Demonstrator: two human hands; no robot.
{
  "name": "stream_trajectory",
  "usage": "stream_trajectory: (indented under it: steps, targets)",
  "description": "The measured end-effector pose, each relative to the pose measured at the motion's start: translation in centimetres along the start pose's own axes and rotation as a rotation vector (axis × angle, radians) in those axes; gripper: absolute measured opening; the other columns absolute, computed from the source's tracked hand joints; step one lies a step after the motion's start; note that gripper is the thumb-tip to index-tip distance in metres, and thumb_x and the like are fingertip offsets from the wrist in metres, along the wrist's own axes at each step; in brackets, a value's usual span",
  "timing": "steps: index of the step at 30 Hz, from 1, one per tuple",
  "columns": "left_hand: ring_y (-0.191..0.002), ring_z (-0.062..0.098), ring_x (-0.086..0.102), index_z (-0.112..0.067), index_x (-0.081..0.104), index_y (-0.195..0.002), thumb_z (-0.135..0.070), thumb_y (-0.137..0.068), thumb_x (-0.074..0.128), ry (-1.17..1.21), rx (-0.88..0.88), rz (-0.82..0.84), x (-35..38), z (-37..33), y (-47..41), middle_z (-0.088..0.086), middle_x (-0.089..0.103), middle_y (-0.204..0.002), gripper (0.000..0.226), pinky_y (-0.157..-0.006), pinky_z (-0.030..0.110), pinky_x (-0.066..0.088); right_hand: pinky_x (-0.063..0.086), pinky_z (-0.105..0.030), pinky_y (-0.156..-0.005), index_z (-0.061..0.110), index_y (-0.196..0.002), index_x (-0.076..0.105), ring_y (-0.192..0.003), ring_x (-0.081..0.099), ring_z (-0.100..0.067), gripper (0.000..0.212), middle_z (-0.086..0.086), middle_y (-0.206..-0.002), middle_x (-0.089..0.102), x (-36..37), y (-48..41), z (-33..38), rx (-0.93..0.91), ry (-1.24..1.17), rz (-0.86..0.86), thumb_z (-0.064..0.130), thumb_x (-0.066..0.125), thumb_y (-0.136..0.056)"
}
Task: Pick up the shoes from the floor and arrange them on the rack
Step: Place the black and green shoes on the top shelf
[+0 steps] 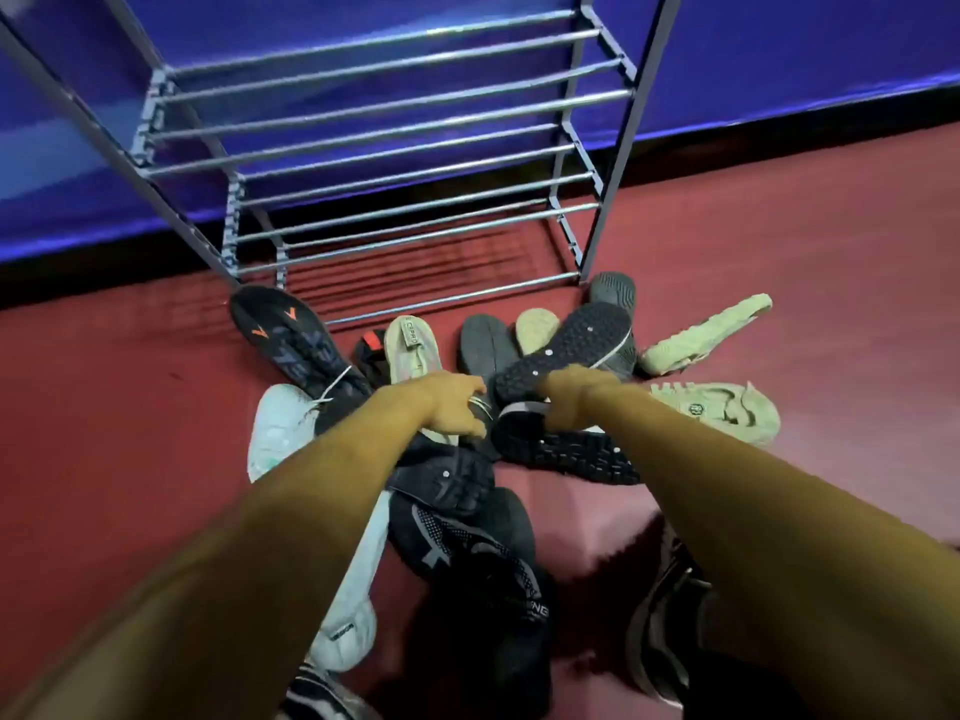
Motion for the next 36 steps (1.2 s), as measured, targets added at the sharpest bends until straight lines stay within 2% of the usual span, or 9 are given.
stream_trajectory:
  steps: [6,13,16,18,22,25,28,32,36]
  targets:
    - [-0.111,0.037,0.056,-0.023,0.031,-0.144,-0.04,-0.082,0.068,-0.09,0.037,0.033,3.6,-3.0,-3.5,0.014,0.054,-0.126,0.074,-0.095,0.048,0.048,0.05,-0.04,-0.094,0.019,-0.13,0.052,-0.117,0.058,-0.033,0.045,-0.012,-0.129,0.06,3.8,0.7,-4.6,0.116,-0.035,0.033,0.028,0.059,-0.086]
    - [-0.103,0.038,0.056,-0.027,0.031,-0.135,-0.022,-0.096,0.052,-0.186,0.086,-0.048,3.4,-5.2,-5.1,0.016,0.048,-0.126,0.045,-0.083,0.044,0.045,0.047,-0.038,-0.088,0.021,-0.123,0.058,-0.114,0.06,-0.031,0.029,-0.008,-0.126,0.062,3.6,1.0,-4.7,0.123,0.029,-0.021,0.026,0.05,-0.096]
    - [-0.079,0.029,0.051,-0.031,0.033,-0.13,-0.019,-0.093,0.054,-0.188,0.079,-0.071,1.1,-4.9,-3.8,0.011,0.045,-0.12,0.044,-0.066,0.037,0.043,0.046,-0.039,-0.092,0.02,-0.126,0.057,-0.119,0.058,-0.03,0.033,-0.009,-0.131,0.06,1.5,1.6,-3.5,0.09,0.068,-0.017,0.032,0.047,-0.098]
    - [-0.082,0.03,0.051,-0.033,0.035,-0.126,-0.018,-0.089,0.056,-0.195,0.075,-0.104,-1.1,-4.2,-2.5,0.009,0.043,-0.114,0.045,-0.07,0.039,0.044,0.045,-0.04,-0.093,0.018,-0.126,0.057,-0.121,0.057,-0.031,0.037,-0.01,-0.132,0.059,-1.0,1.9,-2.3,0.071,0.055,-0.045,0.039,0.045,-0.099]
    - [-0.101,0.035,0.057,-0.034,0.036,-0.125,-0.016,-0.084,0.056,-0.229,0.068,-0.139,-5.3,-2.8,0.9,0.005,0.046,-0.114,0.049,-0.082,0.046,0.051,0.045,-0.038,-0.078,0.016,-0.121,0.06,-0.105,0.061,-0.036,0.031,-0.011,-0.119,0.062,-8.1,2.2,1.0,0.01,-0.004,-0.14,0.026,0.053,-0.093]
    - [-0.095,0.034,0.055,-0.029,0.038,-0.13,-0.015,-0.086,0.055,-0.296,0.023,-0.193,-8.8,-1.5,4.0,0.009,0.049,-0.11,0.049,-0.074,0.042,0.047,0.052,-0.033,-0.073,0.017,-0.11,0.069,-0.087,0.064,-0.027,0.025,-0.004,-0.1,0.068,-13.4,2.7,3.6,-0.048,0.073,-0.119,0.016,0.054,-0.089]
    - [-0.087,0.029,0.057,-0.034,0.039,-0.114,-0.015,-0.082,0.058,-0.249,-0.026,-0.217,-12.3,0.9,7.1,0.006,0.052,-0.102,0.041,-0.07,0.043,0.05,0.055,-0.03,-0.073,0.007,-0.106,0.072,-0.073,0.066,-0.021,0.022,-0.006,-0.091,0.073,-16.8,3.8,5.4,-0.098,0.105,-0.005,0.015,0.061,-0.09]
    - [-0.09,0.029,0.057,-0.025,0.043,-0.115,-0.017,-0.083,0.065,-0.164,-0.067,-0.336,-17.7,2.8,12.5,0.006,0.054,-0.101,0.039,-0.069,0.037,0.045,0.053,-0.029,-0.058,0.004,-0.121,0.062,-0.064,0.062,-0.022,0.04,-0.013,-0.094,0.069,-19.6,5.6,7.9,-0.183,0.022,0.027,0.022,0.072,-0.087]
    - [-0.091,0.031,0.055,-0.025,0.04,-0.119,-0.027,-0.085,0.072,-0.108,-0.092,-0.477,-21.3,4.3,16.9,0.008,0.054,-0.099,0.046,-0.074,0.036,0.043,0.046,-0.024,-0.054,0.013,-0.123,0.055,-0.058,0.062,-0.018,0.051,0.002,-0.085,0.059,-22.9,7.2,10.8,-0.278,-0.013,-0.114,0.031,0.079,-0.081]
Point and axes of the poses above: each hand's wrist, its own y-axis away from the middle knuckle, its own x-axis out of the palm, z = x × y, the point moved 10 cm from there along -y, towards the middle knuckle
